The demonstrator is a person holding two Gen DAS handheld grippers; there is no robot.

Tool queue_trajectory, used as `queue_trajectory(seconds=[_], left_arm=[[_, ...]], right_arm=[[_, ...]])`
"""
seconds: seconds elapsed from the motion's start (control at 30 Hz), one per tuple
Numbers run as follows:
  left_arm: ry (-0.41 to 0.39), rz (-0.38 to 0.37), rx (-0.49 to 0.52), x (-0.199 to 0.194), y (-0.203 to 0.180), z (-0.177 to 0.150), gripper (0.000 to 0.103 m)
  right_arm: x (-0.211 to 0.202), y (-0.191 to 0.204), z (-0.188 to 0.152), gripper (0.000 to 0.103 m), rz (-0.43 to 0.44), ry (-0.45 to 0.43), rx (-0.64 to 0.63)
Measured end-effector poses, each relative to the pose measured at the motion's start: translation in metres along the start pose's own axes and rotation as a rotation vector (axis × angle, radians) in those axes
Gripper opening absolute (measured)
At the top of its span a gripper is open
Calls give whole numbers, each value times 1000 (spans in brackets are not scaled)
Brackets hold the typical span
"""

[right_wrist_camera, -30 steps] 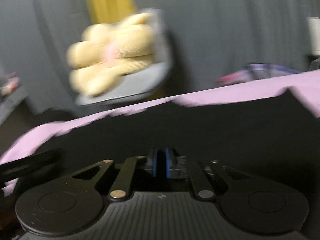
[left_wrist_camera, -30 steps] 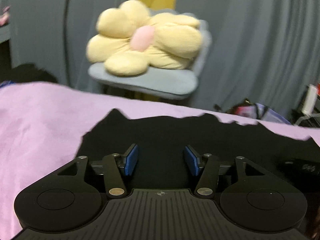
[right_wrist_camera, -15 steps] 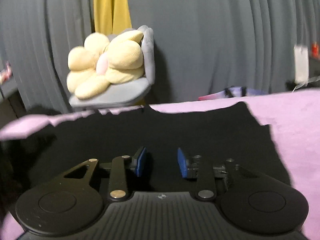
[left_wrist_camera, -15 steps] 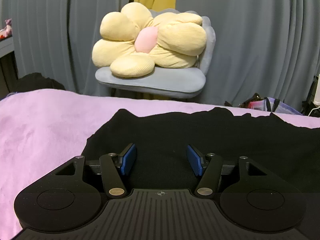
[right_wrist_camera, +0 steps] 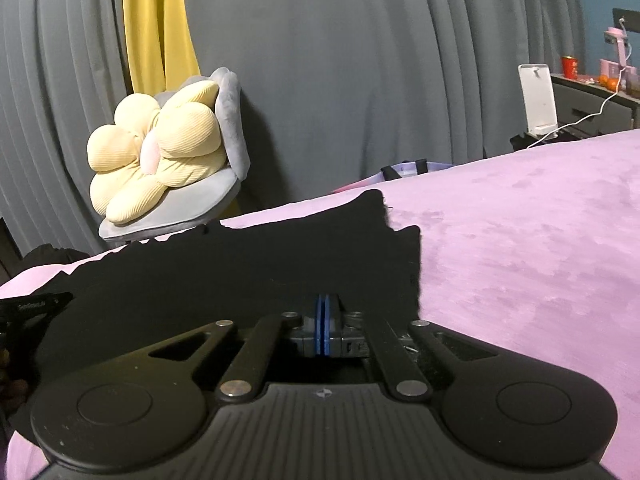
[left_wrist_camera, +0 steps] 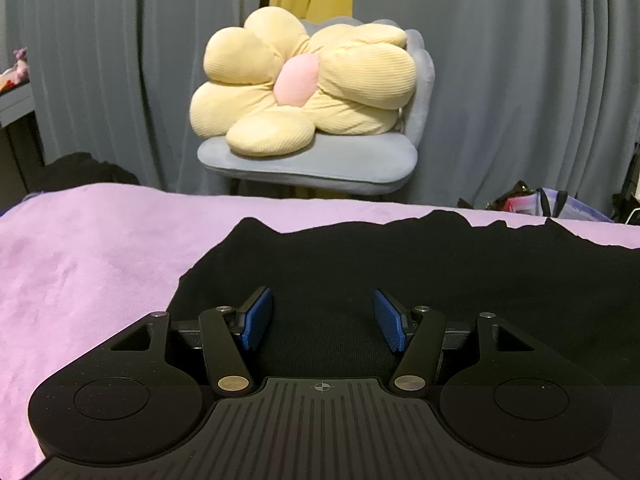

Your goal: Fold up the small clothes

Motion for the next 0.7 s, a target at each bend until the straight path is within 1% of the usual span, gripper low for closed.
queue_trajectory(seconds=[0.07,0.1,0.13,0.2,0.23,0.27,0.3,0.33,0.37,0.4,0.47,0.5,0.6,0.63,0.67,0.7], left_arm=[[3,-8,-18,-5,4,0,63],[4,-15,-35,-9,8,0,63],[7,-18,-48,-14,13,-1,65],[4,-11,-84,-28,25,-7,65],[8,13,-83,-35,29,-10,65],[15,34,-68,-42,33,-15,64],[9,38,-50,-51,38,-21,64],[10,61,-29,-58,40,-27,70],[33,107,-21,-63,43,-31,77],[50,124,-48,-70,49,-34,77],[95,83,-147,-84,60,-37,76],[127,58,-216,-92,66,-39,76],[197,-3,-368,-111,81,-45,76],[212,-18,-401,-116,85,-48,76],[226,-37,-431,-120,88,-51,75],[240,-66,-472,-123,93,-54,75]], right_arm=[[-7,-6,0,0,-24,0,18],[-11,-11,0,0,-54,7,27],[-15,-18,-1,9,-93,16,36],[-24,-33,-2,16,-162,50,69],[-28,-40,-3,22,-180,61,82],[-35,-46,-4,22,-200,75,89],[-42,-52,-5,22,-198,84,106],[-50,-57,-8,23,-175,95,135],[-56,-60,-10,25,-149,109,161],[-62,-62,-13,25,-113,119,190],[-71,-62,-16,28,-54,141,237],[-74,-61,-17,29,-28,151,259],[-81,-63,-22,39,25,178,328],[-83,-65,-24,46,42,184,360],[-84,-68,-26,50,62,187,394],[-85,-70,-29,50,84,192,433]])
Point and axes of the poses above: each gripper's, at about its wrist camera, not at the fingertips, and x roughly the way its jaws point, y to its left, z to its top, the point moved 2 cm from there along x, roughly the way its jaws point, and after that the axes turned 5 degrees about -x, right-handed, at the moved point
